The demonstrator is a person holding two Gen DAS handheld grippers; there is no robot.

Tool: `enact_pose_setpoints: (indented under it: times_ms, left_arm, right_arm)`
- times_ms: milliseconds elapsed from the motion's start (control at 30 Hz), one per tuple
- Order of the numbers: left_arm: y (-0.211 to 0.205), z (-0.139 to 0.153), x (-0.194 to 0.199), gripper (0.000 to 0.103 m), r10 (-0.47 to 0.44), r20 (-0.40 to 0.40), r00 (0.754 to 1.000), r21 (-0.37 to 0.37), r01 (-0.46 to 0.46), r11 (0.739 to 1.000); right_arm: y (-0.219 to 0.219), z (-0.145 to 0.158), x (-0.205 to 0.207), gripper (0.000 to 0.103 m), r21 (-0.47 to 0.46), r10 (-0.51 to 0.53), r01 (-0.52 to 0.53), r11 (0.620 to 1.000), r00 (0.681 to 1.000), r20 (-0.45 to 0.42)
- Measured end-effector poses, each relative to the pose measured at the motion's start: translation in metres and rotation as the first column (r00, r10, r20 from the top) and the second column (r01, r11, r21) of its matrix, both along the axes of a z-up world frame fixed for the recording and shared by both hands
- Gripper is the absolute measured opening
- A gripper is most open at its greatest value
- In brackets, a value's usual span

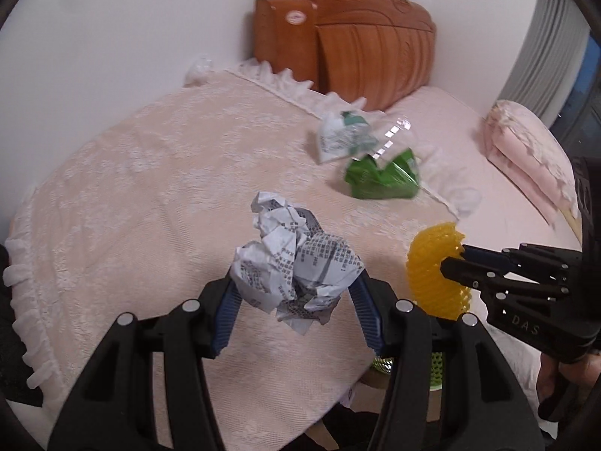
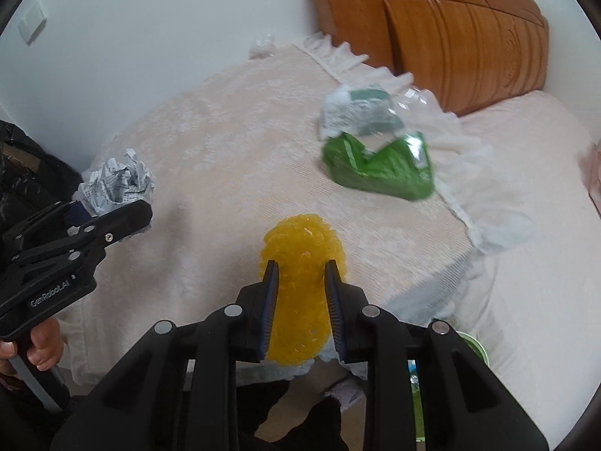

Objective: Collect trash
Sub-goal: 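Grasp the paper ball with the left tool while the right tool drops the net into the wastebasket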

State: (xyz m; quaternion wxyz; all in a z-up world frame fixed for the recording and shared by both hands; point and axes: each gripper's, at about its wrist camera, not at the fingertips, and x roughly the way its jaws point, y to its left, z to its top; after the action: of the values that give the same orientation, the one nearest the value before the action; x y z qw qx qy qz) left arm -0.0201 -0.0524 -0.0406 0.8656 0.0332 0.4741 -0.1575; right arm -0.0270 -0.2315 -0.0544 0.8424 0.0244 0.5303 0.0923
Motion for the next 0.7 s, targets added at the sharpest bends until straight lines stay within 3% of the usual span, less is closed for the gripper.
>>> enact_pose_setpoints:
  times_ms: [133,300,600,700]
  left_arm:
    - [-0.045,-0.005,-0.008,0.053,-0.12,-0.005,0.993,0.019,0.12,0.993]
    - [-0.084,0.0,-0.015,0.053,-0.208,0.012,0.978,0.036,0.207,0.978]
    - [-0.122,-0.007,-0.036,0.053,-0.327,-0.022,0.945,0.063,0.328,0.943]
    - [-0.128,-0.009,-0.042,0.053,-0.354,-0.024,0.935,0.076,0.355,0.932]
  right_arm:
    - [-0.05,-0.014,-0.029,0.027,-0.036,-0.104,0.103,0.994,0.994,-0.031]
    - [-0.102,-0.031,-0.056,0.027,-0.041,-0.24,0.238,0.97,0.968,-0.076]
    - [-0.176,-0.076,-0.094,0.027,-0.076,-0.418,0.411,0.909,0.89,-0.183]
    - [-0.192,-0.091,-0.101,0.033,-0.056,-0.464,0.464,0.884,0.858,-0.219]
